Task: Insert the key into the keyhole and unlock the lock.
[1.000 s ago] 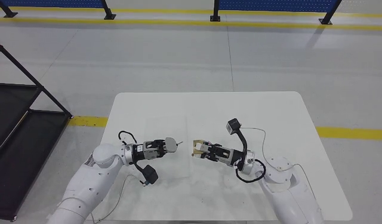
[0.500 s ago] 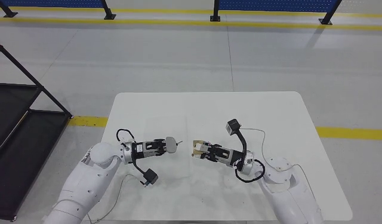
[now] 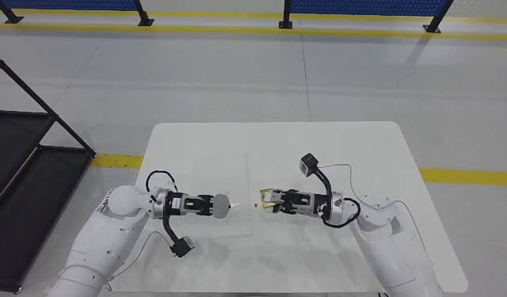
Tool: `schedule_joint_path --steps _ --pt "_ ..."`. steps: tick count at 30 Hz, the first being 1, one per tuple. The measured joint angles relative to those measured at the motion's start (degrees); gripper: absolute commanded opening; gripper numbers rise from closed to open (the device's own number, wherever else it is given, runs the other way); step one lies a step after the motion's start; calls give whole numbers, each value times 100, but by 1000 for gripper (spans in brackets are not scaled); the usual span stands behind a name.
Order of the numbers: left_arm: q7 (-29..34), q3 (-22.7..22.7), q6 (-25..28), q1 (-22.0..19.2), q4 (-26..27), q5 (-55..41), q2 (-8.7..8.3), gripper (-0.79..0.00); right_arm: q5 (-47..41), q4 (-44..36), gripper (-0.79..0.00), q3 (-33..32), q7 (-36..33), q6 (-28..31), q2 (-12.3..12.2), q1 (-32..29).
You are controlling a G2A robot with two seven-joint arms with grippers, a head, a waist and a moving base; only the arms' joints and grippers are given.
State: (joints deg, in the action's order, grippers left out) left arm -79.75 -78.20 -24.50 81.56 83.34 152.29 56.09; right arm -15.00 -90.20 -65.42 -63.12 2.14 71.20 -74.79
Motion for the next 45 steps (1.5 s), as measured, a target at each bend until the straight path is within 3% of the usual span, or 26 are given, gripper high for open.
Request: schedule_joint_path --steps 22,45 --pt "156 425 -159 -99 165 -408 -165 -785 218 -53 -785 437 395 305 -32 68" --pt "400 699 -404 -183 187 -329 -286 -785 331 -226 -785 612 450 245 -117 58"
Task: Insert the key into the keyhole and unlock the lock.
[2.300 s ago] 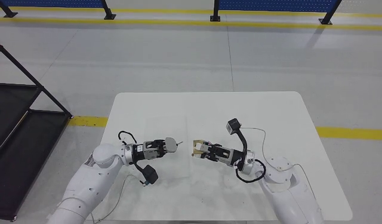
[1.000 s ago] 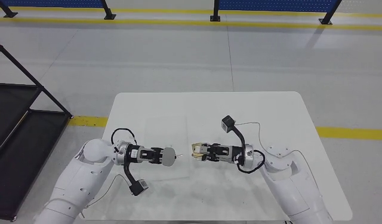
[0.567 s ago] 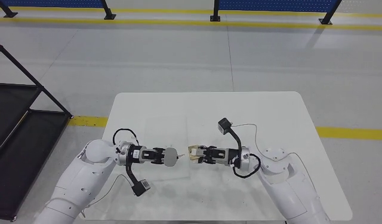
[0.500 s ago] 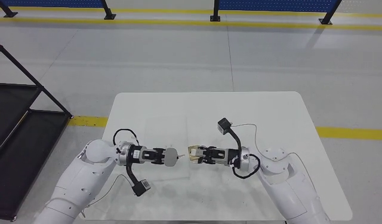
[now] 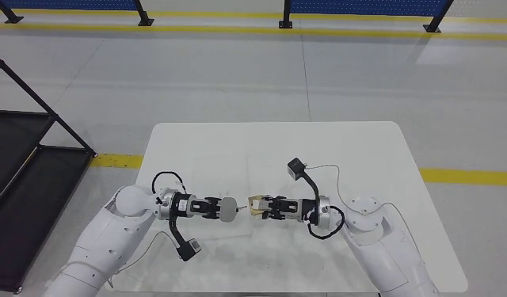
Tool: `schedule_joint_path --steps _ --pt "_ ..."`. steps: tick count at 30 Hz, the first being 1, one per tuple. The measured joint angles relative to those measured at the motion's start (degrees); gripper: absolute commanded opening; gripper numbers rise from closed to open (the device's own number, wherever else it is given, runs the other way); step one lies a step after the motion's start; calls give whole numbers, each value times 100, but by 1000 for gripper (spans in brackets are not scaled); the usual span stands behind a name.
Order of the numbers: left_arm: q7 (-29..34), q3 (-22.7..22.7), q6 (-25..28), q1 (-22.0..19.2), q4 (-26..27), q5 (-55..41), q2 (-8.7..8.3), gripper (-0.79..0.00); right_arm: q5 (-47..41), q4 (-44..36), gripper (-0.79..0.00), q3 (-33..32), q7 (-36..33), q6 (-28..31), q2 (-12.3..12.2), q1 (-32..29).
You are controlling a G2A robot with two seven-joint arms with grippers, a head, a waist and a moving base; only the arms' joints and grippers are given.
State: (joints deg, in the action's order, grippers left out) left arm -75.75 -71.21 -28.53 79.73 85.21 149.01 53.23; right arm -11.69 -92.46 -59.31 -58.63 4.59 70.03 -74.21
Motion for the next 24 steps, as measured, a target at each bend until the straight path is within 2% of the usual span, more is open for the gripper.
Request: schedule_joint_path --steps 24 --pt "60 279 -60 -142 -104 -75 -73 -785 -91 62 -785 155 40 59 -60 72"
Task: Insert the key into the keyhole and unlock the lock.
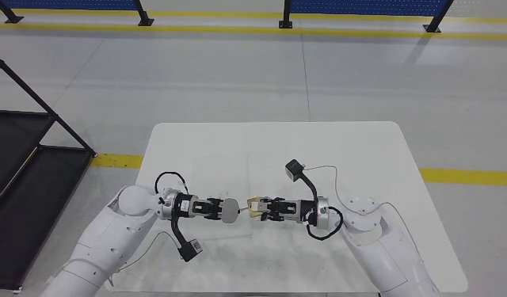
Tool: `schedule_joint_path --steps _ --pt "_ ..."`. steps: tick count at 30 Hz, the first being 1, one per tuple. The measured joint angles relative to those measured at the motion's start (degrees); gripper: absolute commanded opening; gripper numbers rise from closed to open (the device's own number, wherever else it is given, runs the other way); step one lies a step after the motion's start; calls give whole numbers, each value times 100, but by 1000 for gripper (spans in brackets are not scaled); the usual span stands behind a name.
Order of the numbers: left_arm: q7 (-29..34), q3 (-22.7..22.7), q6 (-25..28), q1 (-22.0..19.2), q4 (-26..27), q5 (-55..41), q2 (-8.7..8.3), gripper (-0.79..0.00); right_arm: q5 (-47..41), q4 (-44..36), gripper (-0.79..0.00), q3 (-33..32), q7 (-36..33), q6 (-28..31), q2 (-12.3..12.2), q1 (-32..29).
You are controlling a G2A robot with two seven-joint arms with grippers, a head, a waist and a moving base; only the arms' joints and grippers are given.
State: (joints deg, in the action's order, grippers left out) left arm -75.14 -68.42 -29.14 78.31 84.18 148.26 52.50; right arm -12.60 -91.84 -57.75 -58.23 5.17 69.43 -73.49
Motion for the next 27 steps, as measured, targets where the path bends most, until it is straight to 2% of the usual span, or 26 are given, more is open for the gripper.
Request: schedule_joint_path --steps 27 --pt "-14 259 14 -146 -32 -110 -64 -785 -112 1 -785 100 57 52 -63 43"
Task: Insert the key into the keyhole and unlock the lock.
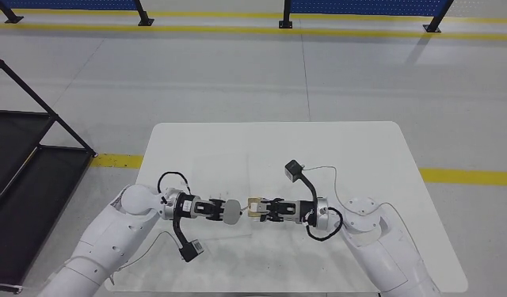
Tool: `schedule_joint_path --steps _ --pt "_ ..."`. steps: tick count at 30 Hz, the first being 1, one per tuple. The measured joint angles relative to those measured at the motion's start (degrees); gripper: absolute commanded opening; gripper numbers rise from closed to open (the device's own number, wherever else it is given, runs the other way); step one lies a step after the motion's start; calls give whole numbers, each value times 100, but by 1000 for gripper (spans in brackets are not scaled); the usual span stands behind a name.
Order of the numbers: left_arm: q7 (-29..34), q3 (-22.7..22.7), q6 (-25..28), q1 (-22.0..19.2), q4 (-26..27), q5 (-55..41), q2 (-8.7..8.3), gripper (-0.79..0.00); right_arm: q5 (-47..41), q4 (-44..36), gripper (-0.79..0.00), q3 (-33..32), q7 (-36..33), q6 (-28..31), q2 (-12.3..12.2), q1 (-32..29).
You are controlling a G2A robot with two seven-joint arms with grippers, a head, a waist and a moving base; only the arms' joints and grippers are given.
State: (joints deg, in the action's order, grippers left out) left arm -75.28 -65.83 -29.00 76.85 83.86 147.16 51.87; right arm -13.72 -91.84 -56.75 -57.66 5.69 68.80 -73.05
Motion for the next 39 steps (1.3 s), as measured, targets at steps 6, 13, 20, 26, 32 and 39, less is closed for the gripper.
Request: schedule_joint_path --steps 6,13,20,26,32,39 --pt "-94 55 94 -28 43 -62 -31 -785 -90 22 -785 -28 -178 -24 -26 57" --pt "-199 115 199 -63 69 -234 -75 -785 -114 57 -785 -30 -520 -143 -61 206" --pt "-275 178 274 -112 87 -361 -120 -785 -274 122 -785 24 -783 -178 -71 347" --pt "-312 247 311 -147 103 -430 -157 -785 -422 214 -785 46 -886 -138 -77 424" --pt "-340 326 339 -186 106 -542 -186 -785 -446 246 -785 89 -907 -104 -86 461" --pt "-317 392 316 -220 102 -569 -222 -785 -476 252 -785 125 -910 -72 -100 469"
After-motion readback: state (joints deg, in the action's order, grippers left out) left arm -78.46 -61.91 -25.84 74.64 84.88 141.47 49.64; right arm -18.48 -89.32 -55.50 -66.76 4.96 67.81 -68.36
